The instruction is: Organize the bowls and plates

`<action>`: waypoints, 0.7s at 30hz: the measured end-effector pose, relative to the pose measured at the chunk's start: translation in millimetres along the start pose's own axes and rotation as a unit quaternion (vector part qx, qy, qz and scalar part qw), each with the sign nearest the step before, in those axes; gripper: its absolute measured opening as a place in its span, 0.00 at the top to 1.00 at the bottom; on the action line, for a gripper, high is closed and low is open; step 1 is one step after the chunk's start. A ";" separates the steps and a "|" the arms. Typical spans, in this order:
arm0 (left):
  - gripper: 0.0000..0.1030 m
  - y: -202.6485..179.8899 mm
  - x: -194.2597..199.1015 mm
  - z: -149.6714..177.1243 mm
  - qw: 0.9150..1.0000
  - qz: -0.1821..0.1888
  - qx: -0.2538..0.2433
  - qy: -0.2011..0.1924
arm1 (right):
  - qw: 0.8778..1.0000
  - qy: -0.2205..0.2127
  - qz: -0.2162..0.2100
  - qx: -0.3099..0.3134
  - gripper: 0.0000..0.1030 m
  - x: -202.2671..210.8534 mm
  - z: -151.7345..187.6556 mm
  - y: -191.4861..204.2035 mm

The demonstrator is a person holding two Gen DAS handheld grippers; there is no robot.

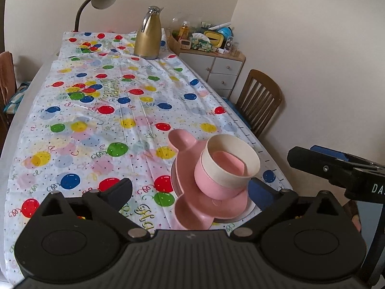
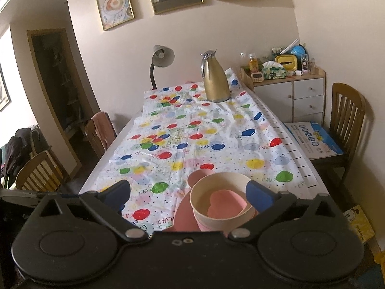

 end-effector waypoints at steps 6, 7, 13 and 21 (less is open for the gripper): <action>0.00 7.4 14.6 7.9 1.000 -0.007 0.001 -0.003 | 0.999 -0.016 0.030 -0.002 0.00 15.1 13.3 10.6; 0.00 8.5 16.6 9.8 1.000 -0.009 0.001 -0.001 | 0.999 -0.019 0.038 -0.004 0.00 18.0 16.1 12.9; 0.00 11.4 24.6 15.4 1.000 -0.009 0.002 -0.001 | 0.997 -0.032 0.065 -0.016 0.00 33.3 31.4 28.3; 0.00 12.1 35.3 22.3 1.000 -0.008 0.002 -0.004 | 0.996 -0.031 0.079 -0.023 0.00 41.9 40.1 37.9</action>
Point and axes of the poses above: each gripper's, at about its wrist camera, not at the fingertips, and x roughly against the way its jaws point, y to its left, z to its underside, the point moved 4 cm from there along -x, roughly the way its jaws point, and after that the axes turned 4 degrees about -y, right-handed, at the moved point
